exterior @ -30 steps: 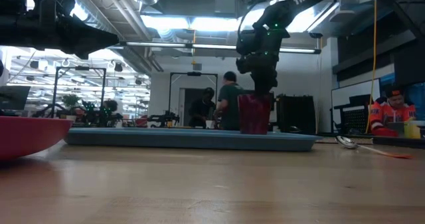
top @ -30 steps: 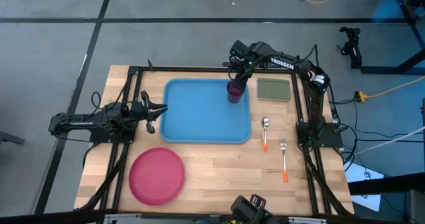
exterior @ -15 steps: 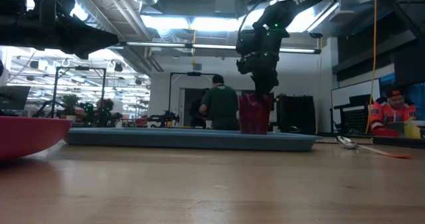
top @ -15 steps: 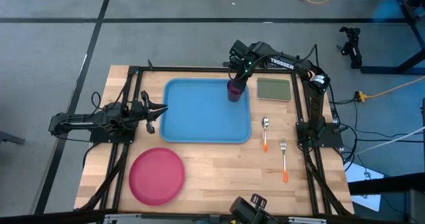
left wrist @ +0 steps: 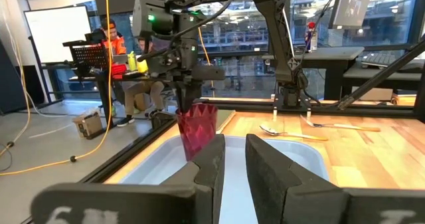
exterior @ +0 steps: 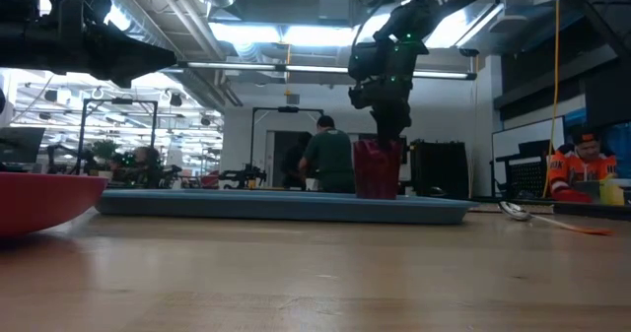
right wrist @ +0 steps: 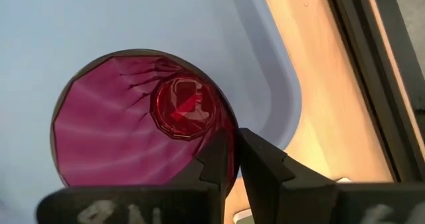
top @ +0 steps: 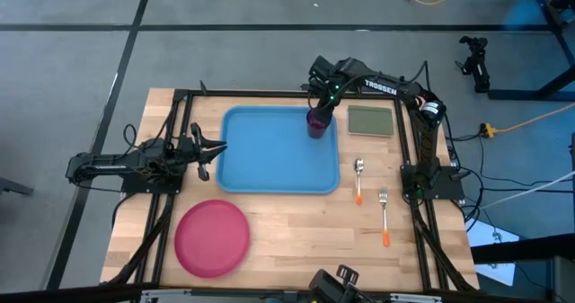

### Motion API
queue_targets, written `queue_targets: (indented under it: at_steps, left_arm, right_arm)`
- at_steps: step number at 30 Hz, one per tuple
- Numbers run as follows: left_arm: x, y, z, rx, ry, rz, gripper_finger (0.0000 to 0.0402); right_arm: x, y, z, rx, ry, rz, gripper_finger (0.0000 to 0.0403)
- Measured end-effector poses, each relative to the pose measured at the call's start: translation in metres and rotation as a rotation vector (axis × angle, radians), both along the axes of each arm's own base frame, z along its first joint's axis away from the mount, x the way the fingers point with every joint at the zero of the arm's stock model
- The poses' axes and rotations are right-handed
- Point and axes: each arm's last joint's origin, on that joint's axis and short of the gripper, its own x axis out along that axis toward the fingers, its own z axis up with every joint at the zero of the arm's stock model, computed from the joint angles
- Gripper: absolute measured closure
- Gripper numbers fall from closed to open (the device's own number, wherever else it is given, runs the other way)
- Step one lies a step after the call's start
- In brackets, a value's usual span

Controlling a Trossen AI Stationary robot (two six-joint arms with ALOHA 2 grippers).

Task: Pick and place plate/cup/fork/spoon on tray
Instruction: Put the violet cup on the blue tray, then put the orange fork at the bottom of the violet cup on the blue tray

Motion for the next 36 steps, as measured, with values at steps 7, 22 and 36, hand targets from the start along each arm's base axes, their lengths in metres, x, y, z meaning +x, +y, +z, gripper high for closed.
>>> queue_targets:
  at_steps: [7,22,36]
  left_arm:
    - [0.000,0.000,0.000,0.000,0.000,0.000,0.0346]
    - [0.000,0.000,0.000,0.000,0.000,0.000,0.0346]
    - [0.000,0.000,0.000,0.000,0.000,0.000,0.0347]
  right_arm:
    - [0.000,0.000,0.000,0.013,-0.010,0.003,0.0358]
    - [0.001,-0.001,0.001,-0.004,-0.011,-0.058,0.0327]
    - [0.004,0.007,0.021,-0.041,0.036,-0.066,0.0285]
